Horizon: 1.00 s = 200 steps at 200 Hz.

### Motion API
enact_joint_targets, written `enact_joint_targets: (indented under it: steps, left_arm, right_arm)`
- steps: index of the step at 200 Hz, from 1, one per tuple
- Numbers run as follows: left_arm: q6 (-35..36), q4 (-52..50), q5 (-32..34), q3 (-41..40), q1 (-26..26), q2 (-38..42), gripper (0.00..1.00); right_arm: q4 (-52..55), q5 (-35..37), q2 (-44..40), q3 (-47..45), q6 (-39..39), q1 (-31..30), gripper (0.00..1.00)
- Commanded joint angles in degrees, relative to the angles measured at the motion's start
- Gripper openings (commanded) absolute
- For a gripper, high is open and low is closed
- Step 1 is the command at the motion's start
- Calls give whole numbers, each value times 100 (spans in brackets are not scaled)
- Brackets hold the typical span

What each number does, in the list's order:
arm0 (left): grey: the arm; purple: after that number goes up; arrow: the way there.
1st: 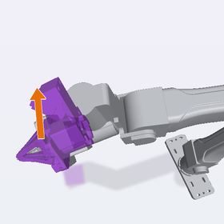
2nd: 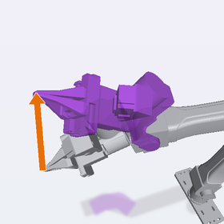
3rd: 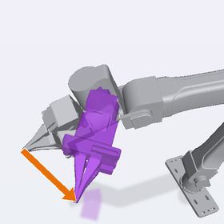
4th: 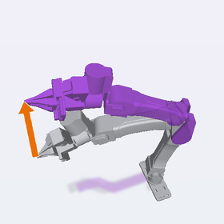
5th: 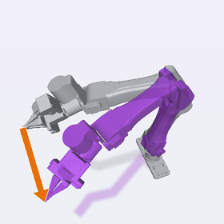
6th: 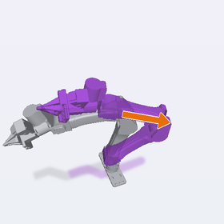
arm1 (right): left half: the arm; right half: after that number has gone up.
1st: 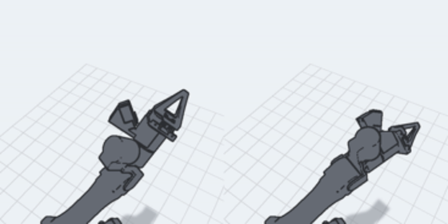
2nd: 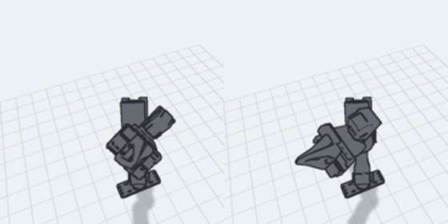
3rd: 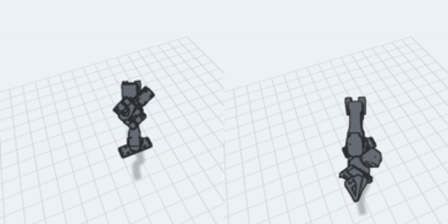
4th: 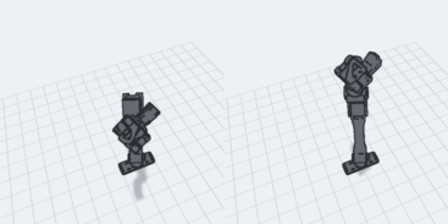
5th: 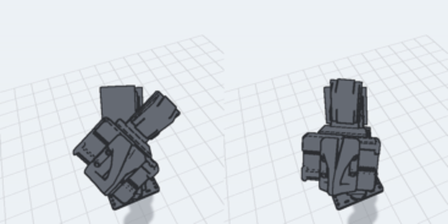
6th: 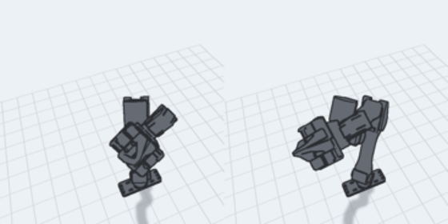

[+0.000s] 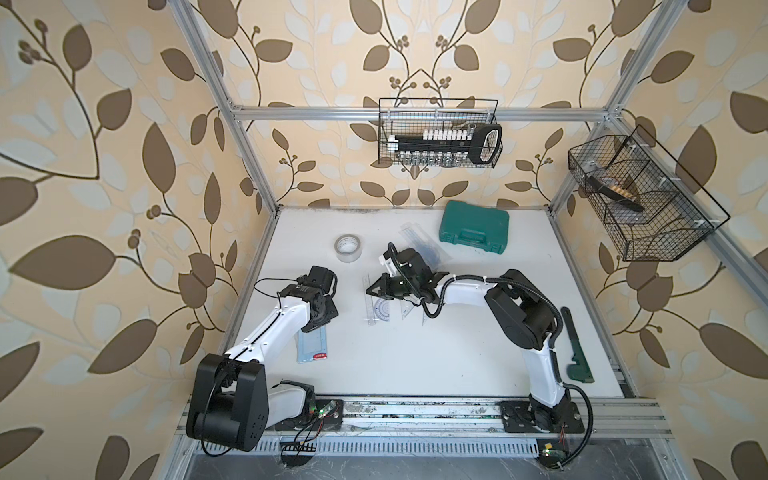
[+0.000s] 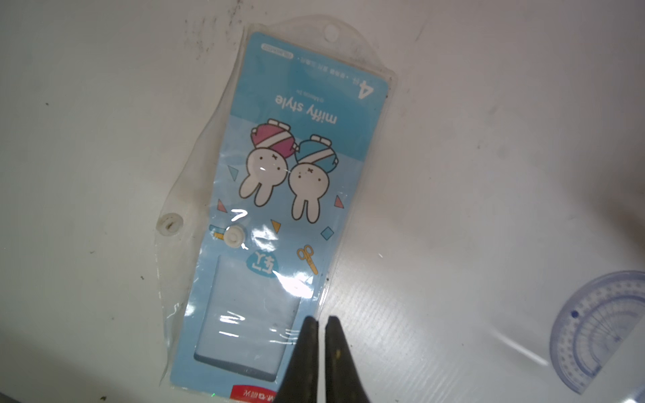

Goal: Open the ruler set and take out the ruler
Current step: Move the ruler set bag to the center of the board, then place the ruler at the center of the board.

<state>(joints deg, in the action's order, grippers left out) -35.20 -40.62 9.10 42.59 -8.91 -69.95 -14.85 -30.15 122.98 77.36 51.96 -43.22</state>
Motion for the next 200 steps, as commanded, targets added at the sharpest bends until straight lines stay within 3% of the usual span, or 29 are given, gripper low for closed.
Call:
enact_joint_targets:
  steps: [1, 32, 82, 168, 200]
  left_arm:
    - [-83, 70, -231, 167, 38, 409, 19]
    - [-6, 177, -323, 299, 38, 740, 32]
    - [136, 264, -410, 426, 34, 782, 40]
    - [233, 584, -557, 460, 38, 634, 45]
    - [277, 884, -774, 479, 38, 567, 49]
  right_arm:
    - [-153, -146, 379, 306, 254, -31, 0]
    - [-534, -167, 794, 477, 633, -73, 0]
    - [-852, 22, 1083, 500, 966, -133, 0]
    - [-444, 379, 368, 94, 436, -124, 30]
    - [179, 686, -219, 18, -170, -55, 34]
